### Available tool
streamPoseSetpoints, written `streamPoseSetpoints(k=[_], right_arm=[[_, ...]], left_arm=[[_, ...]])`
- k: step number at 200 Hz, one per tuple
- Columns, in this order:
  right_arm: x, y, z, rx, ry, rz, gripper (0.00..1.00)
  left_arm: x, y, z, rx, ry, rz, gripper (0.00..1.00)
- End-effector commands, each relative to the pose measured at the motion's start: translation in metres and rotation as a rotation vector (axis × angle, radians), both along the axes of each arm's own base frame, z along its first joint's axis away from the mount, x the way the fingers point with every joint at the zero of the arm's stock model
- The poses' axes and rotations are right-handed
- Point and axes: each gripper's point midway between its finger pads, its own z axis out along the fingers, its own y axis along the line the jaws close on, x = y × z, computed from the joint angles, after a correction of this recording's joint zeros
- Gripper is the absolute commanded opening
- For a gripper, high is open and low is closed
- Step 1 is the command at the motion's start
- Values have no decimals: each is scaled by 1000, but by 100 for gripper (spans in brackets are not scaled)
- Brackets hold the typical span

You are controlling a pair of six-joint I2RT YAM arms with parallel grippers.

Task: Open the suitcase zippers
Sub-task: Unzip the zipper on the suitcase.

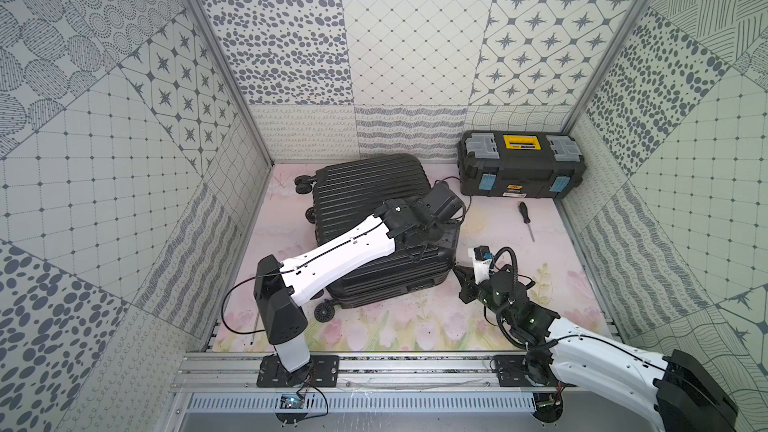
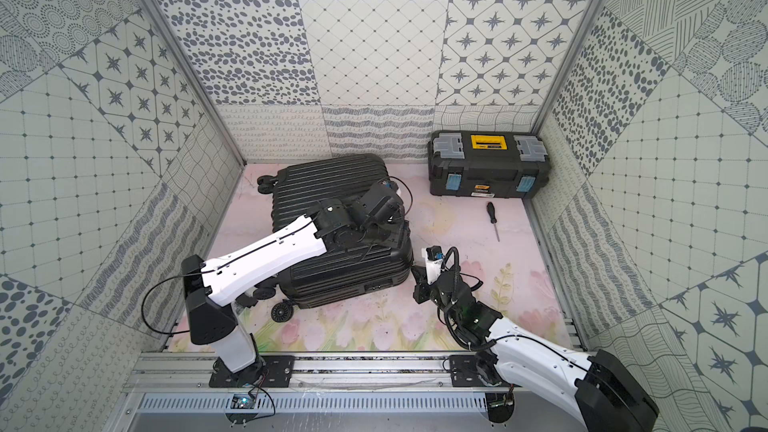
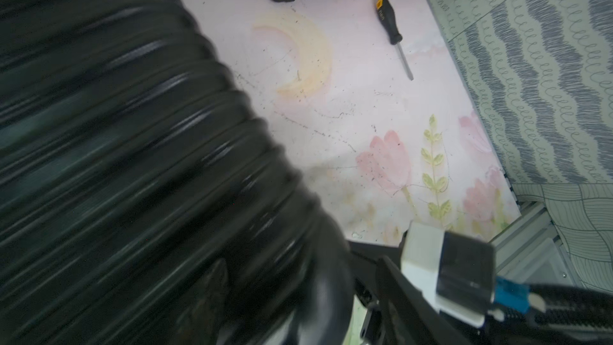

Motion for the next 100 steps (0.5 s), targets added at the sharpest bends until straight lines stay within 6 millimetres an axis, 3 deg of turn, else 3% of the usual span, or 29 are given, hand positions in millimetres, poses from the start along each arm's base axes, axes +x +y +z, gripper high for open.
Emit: streamPoseSetpoints(k=[1, 19, 60, 77, 100], right_arm=[[19, -15, 20, -47, -74, -95, 0], [26, -13, 21, -50, -65, -102, 0], [27, -9, 18, -35, -44, -96, 0], [26, -6, 17, -32, -38, -81, 0], [24, -5, 18, -29, -35, -69, 0]], left_arm=[[-35, 85, -7, 164, 87, 141, 75], [-54, 127, -1, 120, 108, 262, 80], [-111, 258, -12, 9, 202, 741, 85], [-130, 283, -26, -101, 267, 872, 86], [-141, 308, -35, -220, 293, 1011, 87]])
